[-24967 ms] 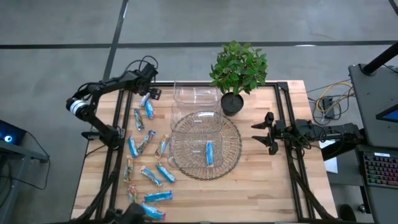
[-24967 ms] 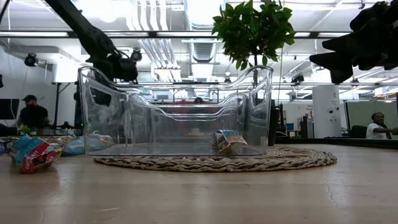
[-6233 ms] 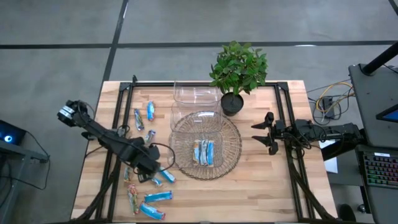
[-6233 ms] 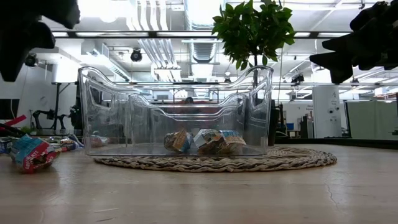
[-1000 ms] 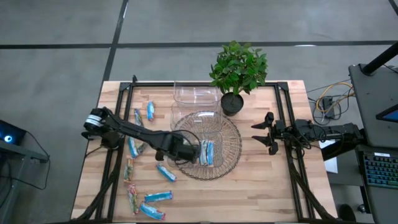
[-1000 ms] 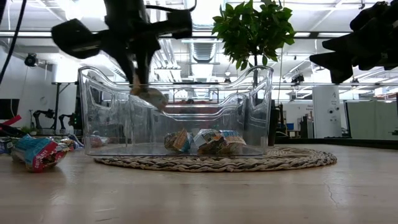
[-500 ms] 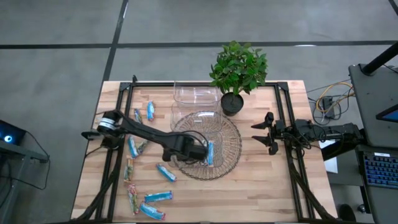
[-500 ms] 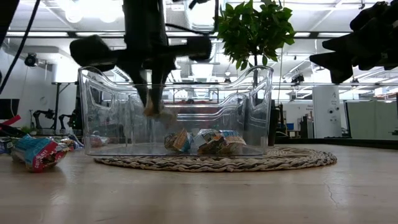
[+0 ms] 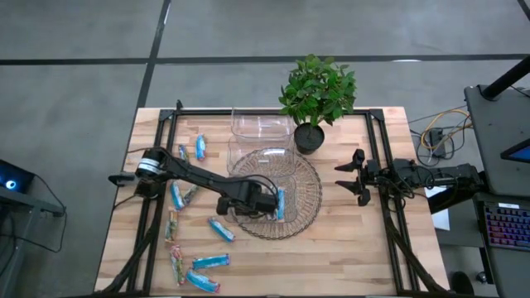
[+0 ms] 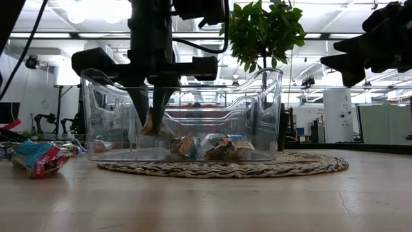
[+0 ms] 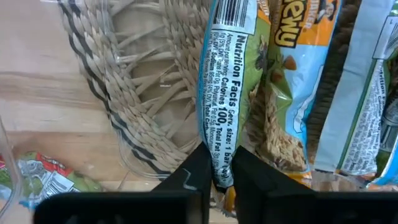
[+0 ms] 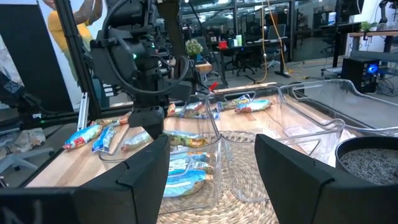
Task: Pick and place Granola Bars by type
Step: Put the yellow granola bar into the bottom transparent bin
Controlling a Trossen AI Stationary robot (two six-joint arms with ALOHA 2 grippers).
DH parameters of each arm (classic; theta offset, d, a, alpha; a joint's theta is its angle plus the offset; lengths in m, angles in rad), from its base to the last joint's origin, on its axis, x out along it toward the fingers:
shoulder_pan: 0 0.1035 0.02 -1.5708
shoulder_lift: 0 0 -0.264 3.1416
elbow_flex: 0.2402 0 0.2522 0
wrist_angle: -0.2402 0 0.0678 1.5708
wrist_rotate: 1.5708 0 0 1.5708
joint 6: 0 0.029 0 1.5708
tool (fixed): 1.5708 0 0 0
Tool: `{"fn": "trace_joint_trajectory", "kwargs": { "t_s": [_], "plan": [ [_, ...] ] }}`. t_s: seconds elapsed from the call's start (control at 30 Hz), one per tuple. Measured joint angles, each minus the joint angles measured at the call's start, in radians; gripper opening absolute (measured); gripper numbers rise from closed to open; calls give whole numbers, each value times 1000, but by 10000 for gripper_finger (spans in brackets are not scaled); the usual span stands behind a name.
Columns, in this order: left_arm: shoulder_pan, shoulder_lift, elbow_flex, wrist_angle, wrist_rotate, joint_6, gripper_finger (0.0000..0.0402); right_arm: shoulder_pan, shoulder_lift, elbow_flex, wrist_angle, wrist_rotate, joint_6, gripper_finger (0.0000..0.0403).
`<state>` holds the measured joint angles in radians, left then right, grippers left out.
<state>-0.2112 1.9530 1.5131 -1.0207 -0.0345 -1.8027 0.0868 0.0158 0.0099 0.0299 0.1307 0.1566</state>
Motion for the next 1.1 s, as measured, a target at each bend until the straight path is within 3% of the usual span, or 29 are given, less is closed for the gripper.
{"fn": "trace_joint_trajectory", "kwargs": {
  "t_s": [0.17,0.47,0.87,1.1],
  "plan": [
    [0,0,0,7,10,1,65,0,0,0,0,0,0,224],
    [-1,-9,15,-32,55,36,90,0,0,0,0,0,0,224],
    [-5,-157,149,-202,-120,267,92,0,0,0,0,0,0,224],
    [-17,-287,131,-389,-177,296,92,0,0,0,0,0,0,224]
  ]
}}
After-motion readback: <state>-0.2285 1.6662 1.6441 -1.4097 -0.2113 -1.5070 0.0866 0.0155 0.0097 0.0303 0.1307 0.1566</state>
